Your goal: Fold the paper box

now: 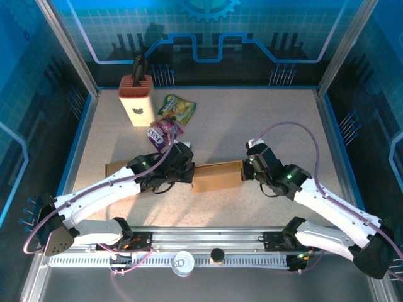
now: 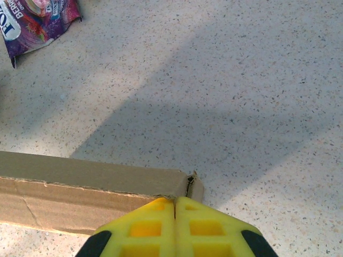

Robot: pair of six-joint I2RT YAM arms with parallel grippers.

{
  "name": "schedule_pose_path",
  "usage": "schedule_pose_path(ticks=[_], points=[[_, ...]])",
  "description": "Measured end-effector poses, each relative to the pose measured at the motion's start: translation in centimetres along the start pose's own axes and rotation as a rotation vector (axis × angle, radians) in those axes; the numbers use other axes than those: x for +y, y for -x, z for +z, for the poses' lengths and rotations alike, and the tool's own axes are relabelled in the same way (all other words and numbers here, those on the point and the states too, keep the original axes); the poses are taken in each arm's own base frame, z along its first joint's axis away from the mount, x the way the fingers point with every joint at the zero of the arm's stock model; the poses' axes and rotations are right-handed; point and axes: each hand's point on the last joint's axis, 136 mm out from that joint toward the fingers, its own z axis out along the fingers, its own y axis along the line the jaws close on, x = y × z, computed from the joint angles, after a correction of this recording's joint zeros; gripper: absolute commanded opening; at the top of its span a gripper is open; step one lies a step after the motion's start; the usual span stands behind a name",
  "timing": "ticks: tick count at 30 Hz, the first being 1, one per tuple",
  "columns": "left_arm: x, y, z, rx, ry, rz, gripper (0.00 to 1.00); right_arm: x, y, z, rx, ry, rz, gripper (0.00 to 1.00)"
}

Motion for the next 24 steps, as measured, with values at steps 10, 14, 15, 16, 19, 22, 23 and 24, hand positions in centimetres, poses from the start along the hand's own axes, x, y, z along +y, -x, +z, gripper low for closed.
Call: schedule_pose_path(ticks=[10,14,15,16,19,22,23,24], points=[[-0.16,0.26,0.13,-0.017,-0.012,-0.019,0.0,-0.27,0.03,0.01,-0.004,-0.016,-0.002,0.0],[-0.16,0.21,-0.07,-0.009,-0.014,-0.02,0.0,-0.27,0.03,0.01,-0.004,-0.016,-0.002,0.0],[-0.19,0.23,-0.11,-0.007,-0.016,-0.023,0.0,-0.27,0.03,0.01,-0.004,-0.016,-0.002,0.0],[-0.22,0.22,-0.12,-0.003,-0.021,-0.025,0.0,-0.26,0.03,0.01,-0.003,-0.015,-0.002,0.0],[-0.22,0.14,-0.09,0.009,-0.03,-0.038,0.0,-0.22,0.01,0.01,-0.002,-0.013,-0.002,0.0],[-0.2,0.17,-0.06,0.02,-0.042,-0.054,0.0,-0.16,-0.02,0.02,-0.001,-0.009,-0.003,0.0],[-0.13,0.23,-0.04,0.023,-0.044,-0.063,0.0,-0.15,-0.02,0.02,0.001,-0.007,-0.002,0.0],[-0.09,0.28,-0.04,0.025,-0.047,-0.07,0.0,-0.1,-0.04,0.02,0.002,-0.004,-0.004,0.0]])
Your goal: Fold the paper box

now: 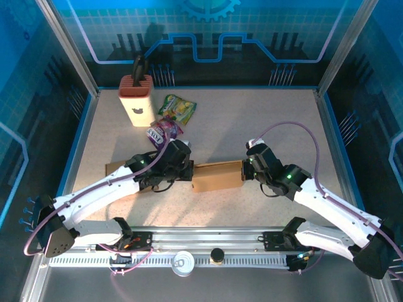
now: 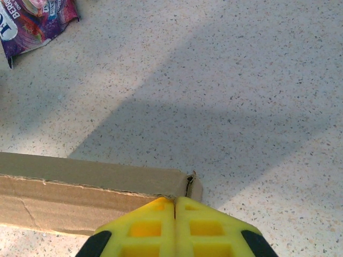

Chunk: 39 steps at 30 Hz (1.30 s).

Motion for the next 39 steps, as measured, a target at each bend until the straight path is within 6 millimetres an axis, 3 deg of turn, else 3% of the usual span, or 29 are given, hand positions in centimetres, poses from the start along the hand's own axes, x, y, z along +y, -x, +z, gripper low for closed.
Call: schedule_pose_path(ticks=[25,33,39], points=[[0.9,-0.7,1.3,0.007,-0.005,0.004,0.0,0.2,-0.4,0.2,0.02,0.026,0.007,0.0],[0.2,-1.2,1.2,0.008,-0.021,0.026,0.0,0.6,-0.6,-1.9,-0.011,0.112,0.173,0.56],[-0.2,-1.4,1.2,0.003,-0.023,0.041,0.0,0.4,-1.2,-4.1,-0.065,0.241,0.511,0.71]])
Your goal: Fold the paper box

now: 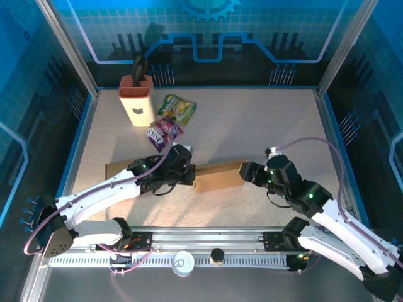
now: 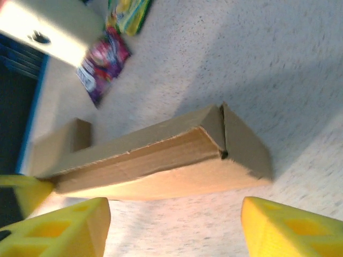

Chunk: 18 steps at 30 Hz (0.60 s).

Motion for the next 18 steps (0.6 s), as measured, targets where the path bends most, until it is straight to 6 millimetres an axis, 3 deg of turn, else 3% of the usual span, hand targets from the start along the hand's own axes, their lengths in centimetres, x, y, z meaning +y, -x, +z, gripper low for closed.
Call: schedule_pose_path(ticks=[5,12,18], points=[[-0.1,0.0,-0.1,-0.006,0.001,0.007,0.0,-0.3,-0.5,0.8,0.004,0.077,0.309,0.75],[-0.1,-0.1,-0.3,-0.012,0.001,0.011,0.0,-0.9,0.5,2.7,0.012,0.127,0.631,0.75],[-0.2,-0.2,-0.3,-0.011,0.001,0.014,0.0,-2.2,0.1,4.6,0.053,0.121,0.77,0.65]])
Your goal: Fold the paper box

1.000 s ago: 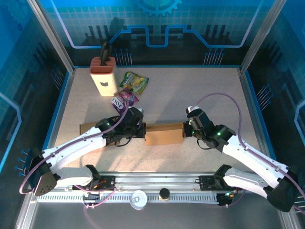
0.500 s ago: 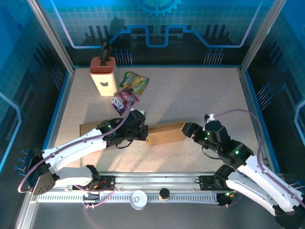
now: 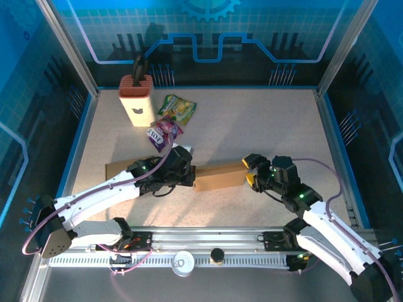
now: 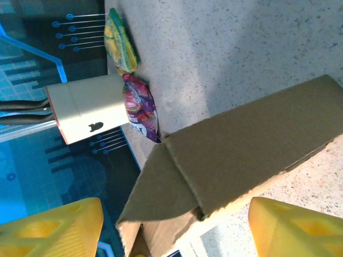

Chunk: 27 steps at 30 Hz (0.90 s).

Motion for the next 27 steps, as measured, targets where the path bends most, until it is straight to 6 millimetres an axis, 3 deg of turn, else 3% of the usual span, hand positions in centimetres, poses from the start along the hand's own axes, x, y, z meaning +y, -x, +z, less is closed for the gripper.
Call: schedule_pose_path(ticks=[5,12,16,21,27], points=[[0.0,0.0,0.0,0.001,0.0,0.001,0.0,0.0,-0.2,0.5,0.027,0.023,0.031,0.5],[0.0,0.0,-0.2,-0.004,0.0,-0.002,0.38,-0.9,0.0,0.8,0.024,0.022,0.032,0.41],[-0.3,0.6,-1.7,-0.045,-0.034,-0.018,0.54,-1.4,0.1,0.9,0.022,0.026,0.028,0.36],[-0.2,2.0,-3.7,-0.115,-0.092,-0.07,0.56,-1.4,0.2,0.8,0.019,0.031,0.021,0.34],[0.9,3.2,-2.5,-0.12,-0.109,-0.153,0.53,-1.4,0.2,0.8,0.018,0.031,0.011,0.34]])
